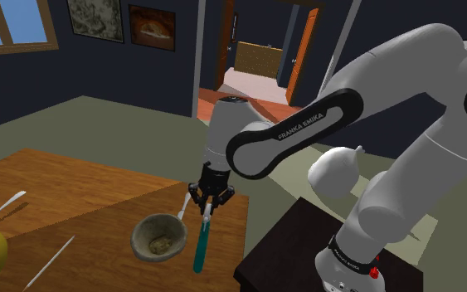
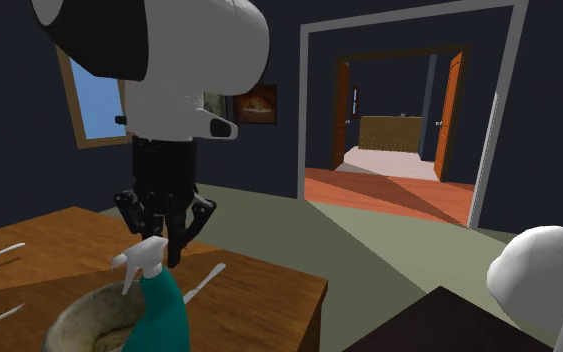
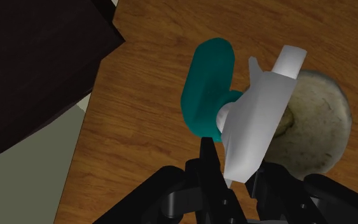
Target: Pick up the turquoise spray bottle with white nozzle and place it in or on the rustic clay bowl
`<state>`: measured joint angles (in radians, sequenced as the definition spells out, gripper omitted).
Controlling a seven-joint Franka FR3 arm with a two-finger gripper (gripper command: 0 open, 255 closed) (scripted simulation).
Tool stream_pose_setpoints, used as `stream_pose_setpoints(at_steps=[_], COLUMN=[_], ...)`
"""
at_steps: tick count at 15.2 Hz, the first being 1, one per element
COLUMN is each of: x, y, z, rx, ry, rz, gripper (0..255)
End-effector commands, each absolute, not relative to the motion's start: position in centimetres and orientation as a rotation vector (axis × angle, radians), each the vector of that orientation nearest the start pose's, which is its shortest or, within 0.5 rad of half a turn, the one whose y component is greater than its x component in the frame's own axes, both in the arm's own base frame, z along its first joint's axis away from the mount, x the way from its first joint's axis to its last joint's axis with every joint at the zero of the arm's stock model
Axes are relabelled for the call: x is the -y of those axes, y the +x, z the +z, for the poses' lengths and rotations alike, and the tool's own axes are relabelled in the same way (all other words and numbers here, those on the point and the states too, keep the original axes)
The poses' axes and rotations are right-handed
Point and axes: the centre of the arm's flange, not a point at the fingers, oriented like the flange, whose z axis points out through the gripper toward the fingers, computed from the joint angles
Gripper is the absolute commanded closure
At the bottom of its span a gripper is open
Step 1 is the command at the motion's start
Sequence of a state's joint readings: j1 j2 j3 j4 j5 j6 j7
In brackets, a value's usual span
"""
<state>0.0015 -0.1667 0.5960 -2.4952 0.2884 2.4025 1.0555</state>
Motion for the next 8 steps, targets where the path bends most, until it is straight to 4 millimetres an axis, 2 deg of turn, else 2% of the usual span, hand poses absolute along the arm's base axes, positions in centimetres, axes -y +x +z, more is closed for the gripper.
stream_pose_setpoints(at_steps=[1, 8], x=[-26.1, -26.1], y=[38.1, 38.1], z=[35.2, 38.9], rx=[-0.997, -0.997], ry=[-2.860, -2.860], rz=[0.062, 0.062], gripper=[255, 255])
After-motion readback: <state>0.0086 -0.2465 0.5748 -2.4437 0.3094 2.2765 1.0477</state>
